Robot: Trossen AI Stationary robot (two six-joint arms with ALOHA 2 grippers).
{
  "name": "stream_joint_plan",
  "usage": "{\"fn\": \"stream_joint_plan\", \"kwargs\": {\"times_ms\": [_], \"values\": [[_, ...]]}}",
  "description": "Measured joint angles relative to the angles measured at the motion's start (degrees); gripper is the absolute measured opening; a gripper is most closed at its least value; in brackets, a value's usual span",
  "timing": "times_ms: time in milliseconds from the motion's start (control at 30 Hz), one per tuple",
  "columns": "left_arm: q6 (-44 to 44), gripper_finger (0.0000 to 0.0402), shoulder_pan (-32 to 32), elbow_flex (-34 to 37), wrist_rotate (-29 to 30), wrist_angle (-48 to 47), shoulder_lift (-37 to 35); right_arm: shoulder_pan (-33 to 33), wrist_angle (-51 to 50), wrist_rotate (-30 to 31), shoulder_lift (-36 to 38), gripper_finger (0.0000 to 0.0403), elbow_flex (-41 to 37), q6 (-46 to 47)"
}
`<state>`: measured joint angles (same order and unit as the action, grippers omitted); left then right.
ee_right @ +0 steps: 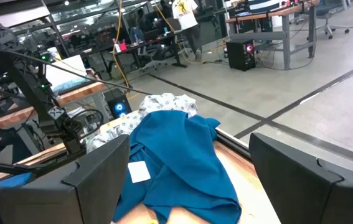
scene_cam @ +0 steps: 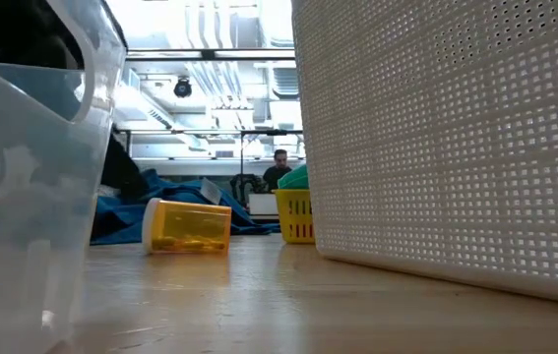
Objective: Pick & place medical supplies in basket/bin
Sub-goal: Put the orange pill bottle into the transparent bin
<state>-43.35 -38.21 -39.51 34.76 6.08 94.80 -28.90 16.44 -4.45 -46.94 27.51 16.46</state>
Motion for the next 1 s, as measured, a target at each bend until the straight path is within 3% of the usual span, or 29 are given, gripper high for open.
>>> {"fn": "stream_joint_plan", "kwargs": {"times_ms": [100,300,600,1000], "values": [[5.7,0.031,0.61,0.09,1.72,-2.52,-1.39,0.01,-0.01,0.0,0.0,0.0325,0.0,0.0],[5.9,0.031,4.27,0.53,2.61,-9.23,-4.63,-0.01,0.01,0.02,0.04,0.0325,-0.01,0.0],[10.74,0.031,11.08,1.34,-8.63,-8.67,-4.74,0.01,-0.01,0.0,0.04,0.0325,0.0,0.0],[13.5,0.031,12.87,4.11,-13.6,-2.69,-4.58,-0.01,-0.01,0.0,0.04,0.0325,0.0,0.0]]}}
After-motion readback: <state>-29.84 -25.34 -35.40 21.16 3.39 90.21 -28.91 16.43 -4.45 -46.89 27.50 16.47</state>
